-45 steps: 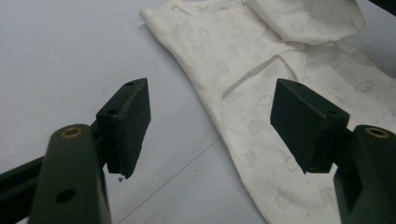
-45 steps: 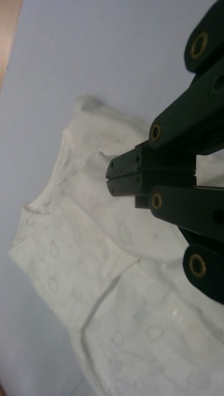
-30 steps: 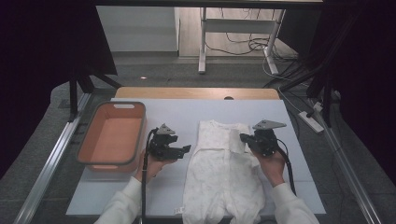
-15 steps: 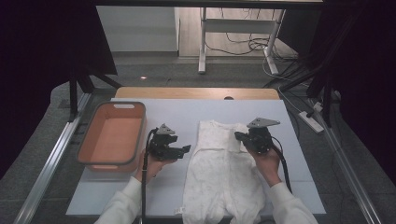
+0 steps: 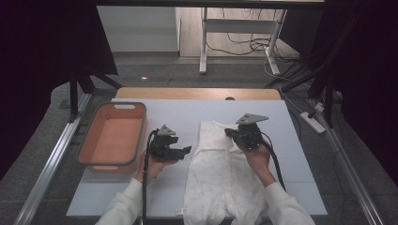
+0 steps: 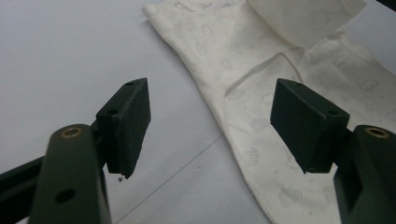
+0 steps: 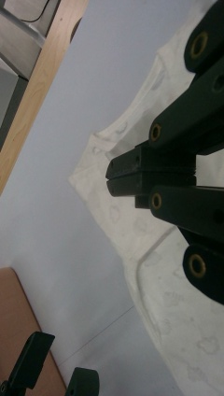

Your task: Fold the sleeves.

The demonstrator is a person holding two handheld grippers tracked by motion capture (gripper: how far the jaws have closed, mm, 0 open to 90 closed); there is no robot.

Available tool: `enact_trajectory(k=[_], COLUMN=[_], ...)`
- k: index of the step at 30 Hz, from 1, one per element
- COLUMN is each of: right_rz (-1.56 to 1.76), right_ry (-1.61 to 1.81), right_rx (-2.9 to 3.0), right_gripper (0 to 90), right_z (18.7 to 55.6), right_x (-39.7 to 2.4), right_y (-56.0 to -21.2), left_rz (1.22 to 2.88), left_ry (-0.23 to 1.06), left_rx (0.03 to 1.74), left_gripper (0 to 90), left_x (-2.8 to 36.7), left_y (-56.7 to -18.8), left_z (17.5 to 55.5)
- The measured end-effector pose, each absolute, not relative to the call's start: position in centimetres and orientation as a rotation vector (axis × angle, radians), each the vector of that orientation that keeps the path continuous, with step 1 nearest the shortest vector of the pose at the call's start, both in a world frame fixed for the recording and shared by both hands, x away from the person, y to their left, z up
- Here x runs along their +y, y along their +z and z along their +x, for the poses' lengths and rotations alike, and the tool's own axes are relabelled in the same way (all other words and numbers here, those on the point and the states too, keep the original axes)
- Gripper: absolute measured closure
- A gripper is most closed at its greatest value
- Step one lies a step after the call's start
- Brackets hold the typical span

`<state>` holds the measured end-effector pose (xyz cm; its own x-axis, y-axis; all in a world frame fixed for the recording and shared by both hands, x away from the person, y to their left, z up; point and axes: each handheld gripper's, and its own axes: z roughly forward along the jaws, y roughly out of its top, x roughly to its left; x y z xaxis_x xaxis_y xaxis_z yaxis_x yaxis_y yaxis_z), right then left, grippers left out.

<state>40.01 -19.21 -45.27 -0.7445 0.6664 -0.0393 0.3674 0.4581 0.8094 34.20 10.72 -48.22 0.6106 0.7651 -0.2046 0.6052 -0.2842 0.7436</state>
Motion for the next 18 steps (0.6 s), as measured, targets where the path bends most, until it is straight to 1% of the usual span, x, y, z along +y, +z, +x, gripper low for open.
enact_trajectory(k=[4, 5, 6, 7, 11, 14, 18], right_rz=[0.854, 0.848, 0.848, 0.839, 0.883, 0.906, 0.957], right_ry=[1.187, 1.195, 1.195, 1.195, 1.205, 1.203, 1.234], right_rx=[2.378, 2.379, 2.379, 2.354, 2.329, 2.324, 2.329], right_gripper=[89.3, 83.8, 83.8, 66.3, 52.9, 49.1, 47.6], right_z=[40.6, 40.7, 40.7, 40.5, 40.4, 40.3, 40.4], right_x=[-17.7, -17.5, -17.5, -17.1, -17.7, -18.6, -19.8], right_y=[-45.6, -45.7, -45.7, -45.8, -45.4, -45.1, -45.2], left_rz=[1.998, 1.997, 1.997, 1.992, 1.99, 1.99, 1.991], left_ry=[0.24, 0.242, 0.242, 0.244, 0.242, 0.243, 0.242], left_rx=[1.087, 1.086, 1.086, 1.087, 1.091, 1.088, 1.089], left_gripper=[29.1, 29.1, 29.1, 29.1, 29.1, 29.1, 29.1], left_x=[10.8, 10.9, 10.9, 10.9, 11.1, 11.1, 11.1], left_y=[-48.3, -48.3, -48.3, -48.2, -48.2, -48.2, -48.2], left_z=[34.2, 34.1, 34.1, 34.1, 34.1, 34.1, 34.1])
